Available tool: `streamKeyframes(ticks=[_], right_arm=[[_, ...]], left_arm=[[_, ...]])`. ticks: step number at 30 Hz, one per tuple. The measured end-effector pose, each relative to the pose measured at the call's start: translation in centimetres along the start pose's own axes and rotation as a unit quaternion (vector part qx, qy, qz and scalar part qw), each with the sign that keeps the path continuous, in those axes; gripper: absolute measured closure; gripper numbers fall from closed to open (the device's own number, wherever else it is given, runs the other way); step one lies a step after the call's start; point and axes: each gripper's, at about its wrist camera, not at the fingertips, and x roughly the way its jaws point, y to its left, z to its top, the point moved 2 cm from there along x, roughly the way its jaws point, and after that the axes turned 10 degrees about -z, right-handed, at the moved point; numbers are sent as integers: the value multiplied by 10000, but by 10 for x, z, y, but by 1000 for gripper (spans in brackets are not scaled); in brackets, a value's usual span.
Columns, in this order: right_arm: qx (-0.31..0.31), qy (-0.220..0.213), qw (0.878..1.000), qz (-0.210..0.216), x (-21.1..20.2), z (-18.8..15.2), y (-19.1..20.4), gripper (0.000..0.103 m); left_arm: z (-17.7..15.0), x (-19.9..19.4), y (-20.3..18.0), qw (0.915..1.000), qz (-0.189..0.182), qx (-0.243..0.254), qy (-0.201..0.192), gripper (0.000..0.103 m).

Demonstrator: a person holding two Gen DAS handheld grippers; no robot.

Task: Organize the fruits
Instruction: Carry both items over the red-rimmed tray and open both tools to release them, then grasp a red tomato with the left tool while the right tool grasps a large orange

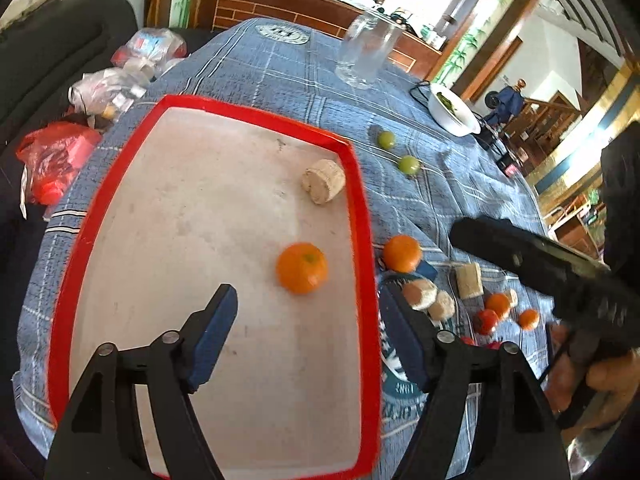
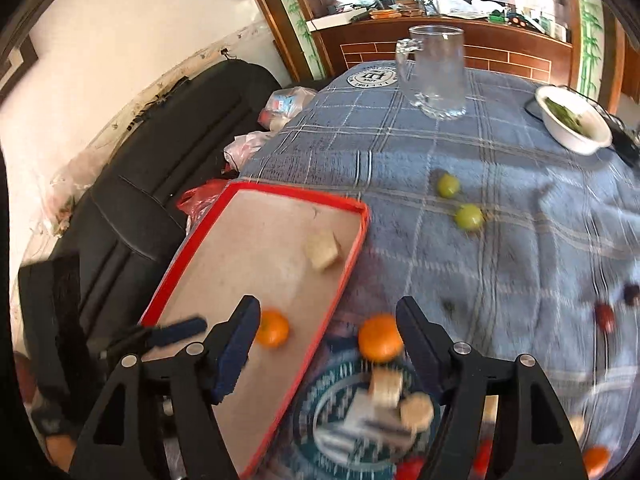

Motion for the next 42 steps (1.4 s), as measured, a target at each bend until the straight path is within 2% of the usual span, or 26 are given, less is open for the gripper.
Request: streamKeyframes(ticks=[9,16,23,28,31,35,39,42], right_arm=[[302,-94,9991,-282,-43,-49,-41,30],[1085,12,9920,-642,-67,-90,-102,30],[1618,146,9827,-884,-80,-120,-145,30],[1871,157,9761,-1093,-90,-135,-166,30],[2077,143,9705,-1218,-97,-144,-183,30],[2310,196,9630,-1376,-99,-153,-203,30],[2190,292,9634,-1515,-92,-154,-212,31],[2072,402,9649,-1562,-83,-151,-214,42]], left_arm=[[-22,-6,-43,9974,-118,693,155,28],[-33,-1,-74,9927,-357,1091,368,28],[-45,25,-111,9833,-632,1515,790,28],[-55,43,-130,9765,-612,1829,967,28],[-61,53,-138,9736,-644,1905,1081,28],[-63,63,-140,9738,-634,1851,1156,28],[-64,68,-135,9766,-656,1668,1192,28],[-66,73,-132,9776,-607,1606,1218,28]])
